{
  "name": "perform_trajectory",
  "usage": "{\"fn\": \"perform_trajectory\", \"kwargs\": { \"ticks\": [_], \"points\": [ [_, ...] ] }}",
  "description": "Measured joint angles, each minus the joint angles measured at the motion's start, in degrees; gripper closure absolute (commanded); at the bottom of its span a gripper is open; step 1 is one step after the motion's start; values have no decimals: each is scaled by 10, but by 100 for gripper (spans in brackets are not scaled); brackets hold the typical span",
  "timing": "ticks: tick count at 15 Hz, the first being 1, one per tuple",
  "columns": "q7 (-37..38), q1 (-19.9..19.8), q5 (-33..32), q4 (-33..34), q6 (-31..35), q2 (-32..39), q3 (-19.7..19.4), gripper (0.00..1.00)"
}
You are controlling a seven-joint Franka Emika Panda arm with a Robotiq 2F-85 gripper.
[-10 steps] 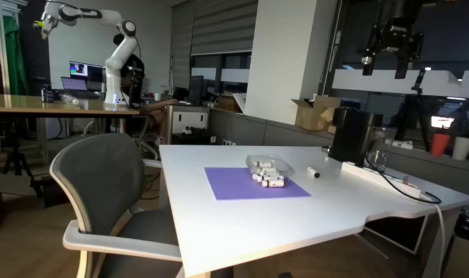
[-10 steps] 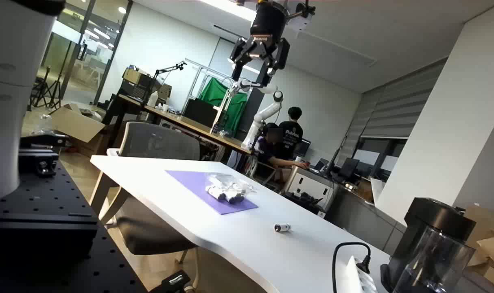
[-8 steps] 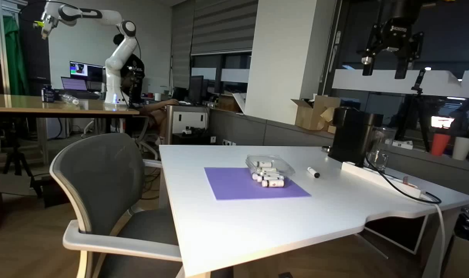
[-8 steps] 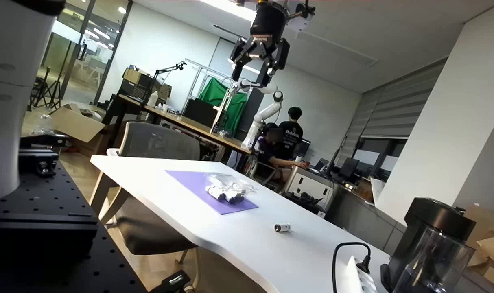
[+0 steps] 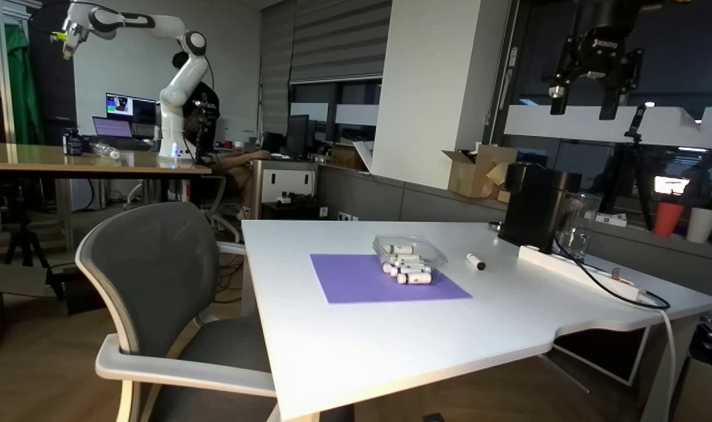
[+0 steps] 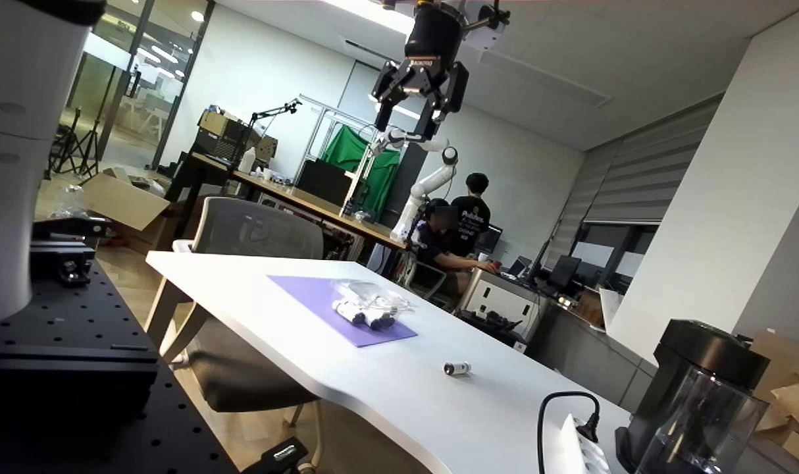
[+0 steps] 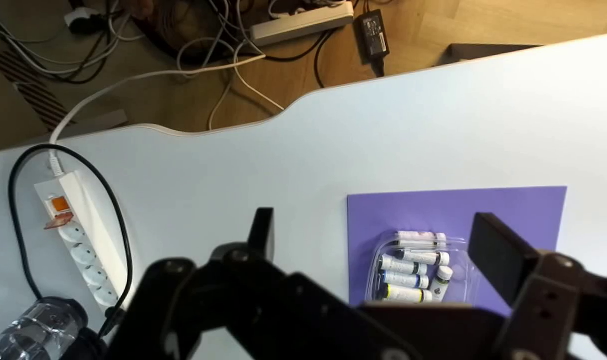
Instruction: Open the clear container and put the thing on the table in it
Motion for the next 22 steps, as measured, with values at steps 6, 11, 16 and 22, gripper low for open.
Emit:
{"fn": "perform_trajectory", "kwargs": {
  "ticks": [6, 11, 16, 22],
  "points": [
    [-44, 1, 0, 11, 43, 34, -18, 0],
    [-175, 3, 23, 110, 121, 198, -64, 0],
    [-401, -3, 153, 259, 100, 382, -64, 0],
    [-491, -46, 188, 433, -29, 538, -32, 0]
  ]
}}
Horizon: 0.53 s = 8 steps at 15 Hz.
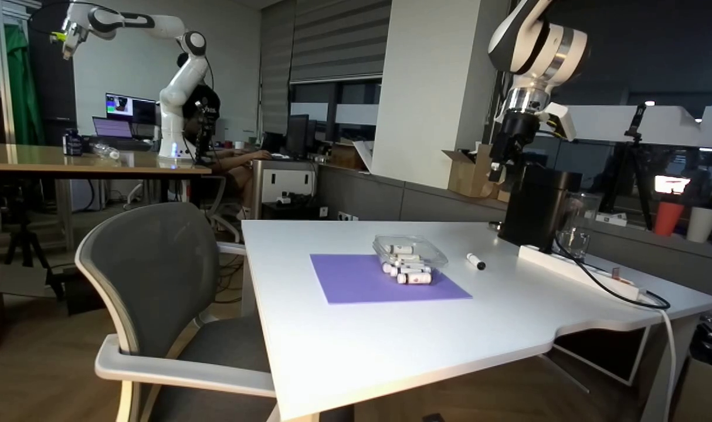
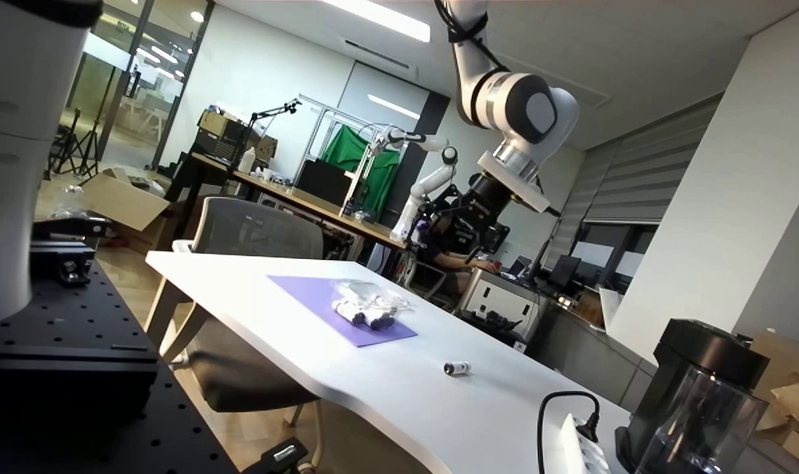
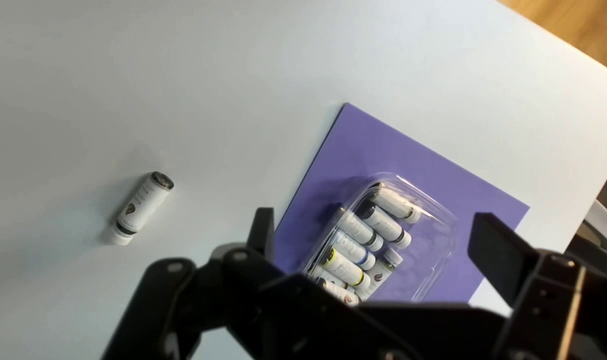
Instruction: Open the clear container and put the thing on the table in it
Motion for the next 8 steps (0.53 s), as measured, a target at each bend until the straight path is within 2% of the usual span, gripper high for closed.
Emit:
{"fn": "perform_trajectory", "kwargs": {
  "ticks": [8],
  "points": [
    [2, -2, 0, 19, -12, 11, 1, 0]
  ]
}}
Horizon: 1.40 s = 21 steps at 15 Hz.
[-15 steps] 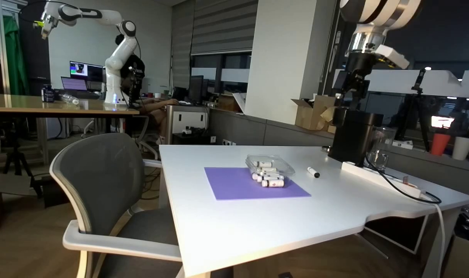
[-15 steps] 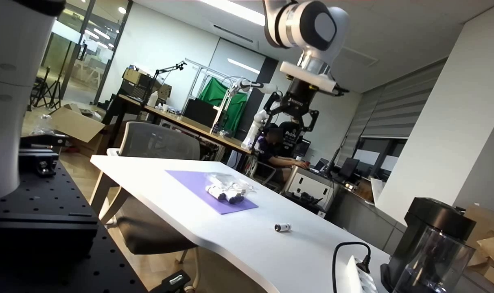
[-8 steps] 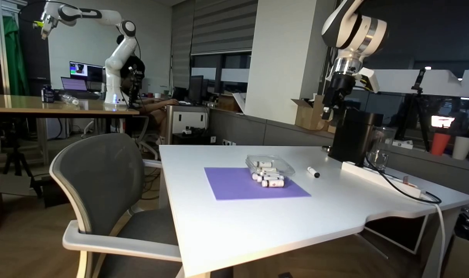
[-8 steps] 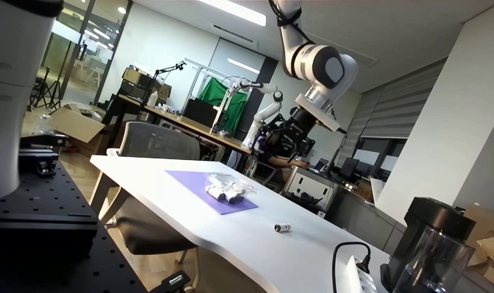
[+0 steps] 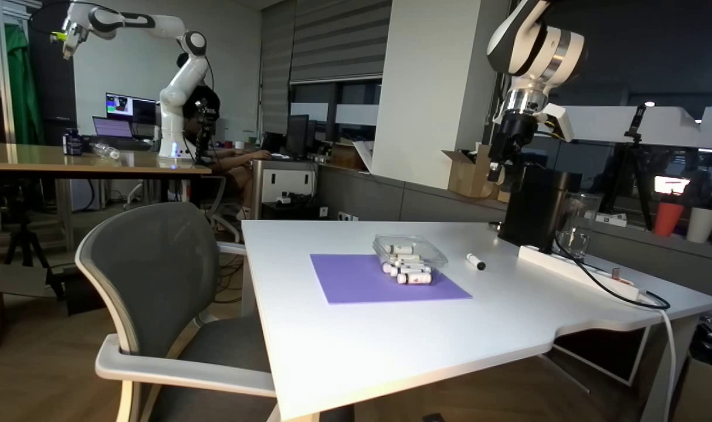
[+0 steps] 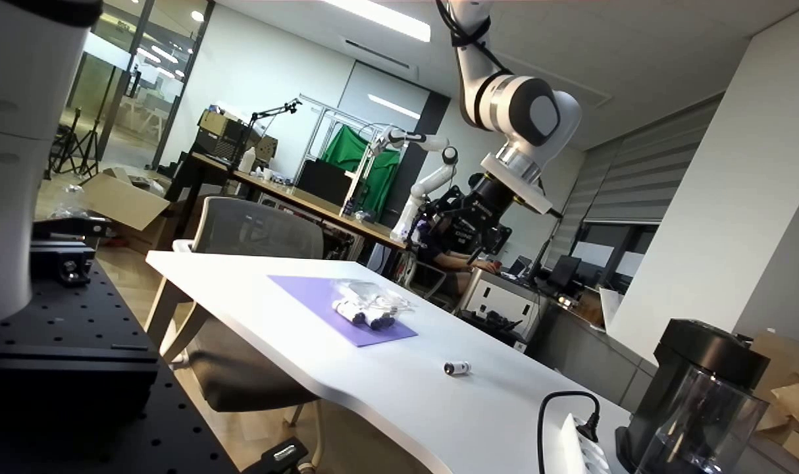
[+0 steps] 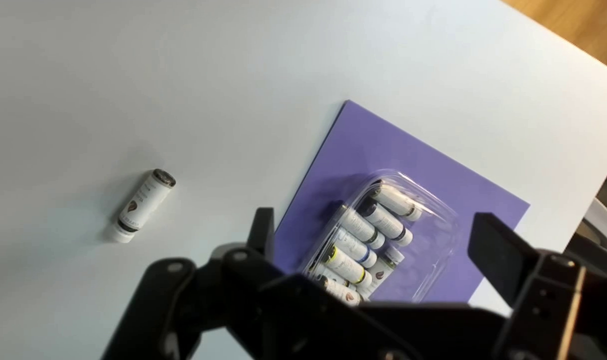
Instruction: Open the clear container and put the thing on the table in it
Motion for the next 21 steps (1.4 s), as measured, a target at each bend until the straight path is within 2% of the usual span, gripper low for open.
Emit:
{"fn": "perform_trajectory", "kwargs": {
  "ticks": [4, 7, 13, 21],
  "points": [
    [-21, -10, 2, 2, 9, 3, 10, 0],
    [-75, -35, 7, 42, 29, 38, 32, 0],
    [-153, -64, 21, 208, 35, 197, 86, 0],
    [-162, -62, 46, 407, 24, 383, 155, 0]
  ]
}}
